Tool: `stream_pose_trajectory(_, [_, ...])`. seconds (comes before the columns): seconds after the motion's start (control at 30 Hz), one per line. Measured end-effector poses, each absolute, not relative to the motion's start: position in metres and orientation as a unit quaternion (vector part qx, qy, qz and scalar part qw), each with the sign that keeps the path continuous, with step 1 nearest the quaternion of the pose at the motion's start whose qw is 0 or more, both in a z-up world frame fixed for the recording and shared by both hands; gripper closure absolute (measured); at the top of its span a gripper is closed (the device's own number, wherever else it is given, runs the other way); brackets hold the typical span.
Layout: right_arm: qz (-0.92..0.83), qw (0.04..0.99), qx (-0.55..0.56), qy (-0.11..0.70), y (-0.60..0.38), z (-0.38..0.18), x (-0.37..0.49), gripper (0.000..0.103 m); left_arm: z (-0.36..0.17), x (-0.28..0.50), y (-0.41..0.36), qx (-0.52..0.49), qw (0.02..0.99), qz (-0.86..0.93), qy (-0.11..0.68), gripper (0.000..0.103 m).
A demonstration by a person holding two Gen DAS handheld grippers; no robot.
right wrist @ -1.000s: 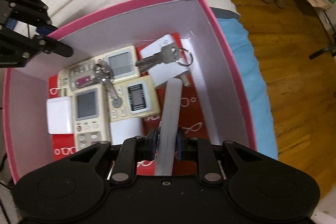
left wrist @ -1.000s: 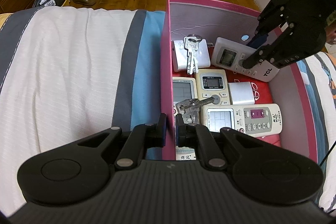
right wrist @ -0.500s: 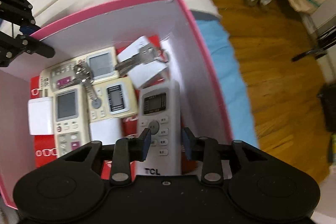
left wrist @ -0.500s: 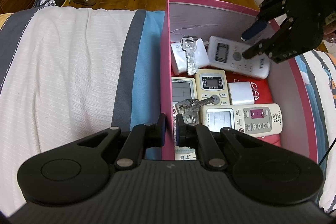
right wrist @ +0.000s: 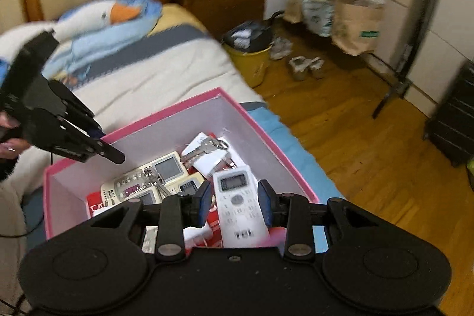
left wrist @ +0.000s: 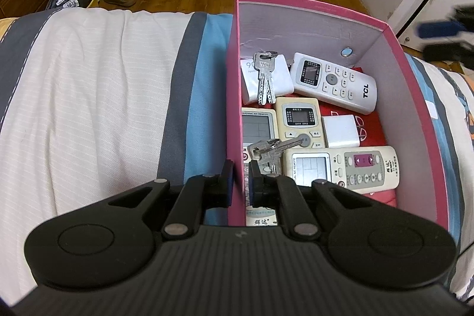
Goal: Organize rigid objects
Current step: 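Move the right gripper to the slim white power bank and grasp it, then carry the white power bank into the box and lower it onto the remotes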
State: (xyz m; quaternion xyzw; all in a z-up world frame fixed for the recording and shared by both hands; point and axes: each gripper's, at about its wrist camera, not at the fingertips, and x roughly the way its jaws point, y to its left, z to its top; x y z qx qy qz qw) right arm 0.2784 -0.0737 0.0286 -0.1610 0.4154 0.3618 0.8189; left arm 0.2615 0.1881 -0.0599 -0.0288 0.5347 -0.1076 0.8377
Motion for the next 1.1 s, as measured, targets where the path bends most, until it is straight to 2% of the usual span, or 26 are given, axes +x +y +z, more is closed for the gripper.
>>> stream_pose_trajectory(0.17, [0.311,0.839,-0.128,0.428,-0.128,0.023,0.255,0.065,-0.059,0.262,0.185,-0.028,0.839,-0.103,0.534,0.095])
stream_pose_trajectory(0.43, [0.217,0.847,-0.087,0.477,-0.199,-0.025,0.234,0.062,-0.058,0.261,0.182,-0.021,0.839,-0.096,0.534,0.095])
stream_pose_trajectory(0.6, [0.196,0.829,-0.143,0.504,-0.201,-0.067,0.227,0.061,-0.057,0.263,0.184,-0.028,0.837,-0.097,0.538,0.095])
stream_pose_trajectory(0.83, [0.178,0.808,-0.302,0.474,-0.168,-0.113,0.223,0.055,-0.060,0.265,0.185,-0.026,0.836,-0.098,0.539,0.095])
stream_pose_trajectory(0.93, [0.182,0.806,-0.347,0.443,-0.163,-0.122,0.224,0.045,-0.060,0.264,0.185,-0.025,0.836,-0.099,0.539,0.095])
stream_pose_trajectory(1.0, [0.186,0.810,-0.330,0.447,-0.167,-0.122,0.233,0.044,-0.060,0.264,0.185,-0.026,0.836,-0.098,0.539,0.095])
stream_pose_trajectory(1.1, [0.171,0.826,-0.250,0.476,-0.175,-0.121,0.249,0.049,-0.061,0.264,0.185,-0.026,0.836,-0.098,0.539,0.095])
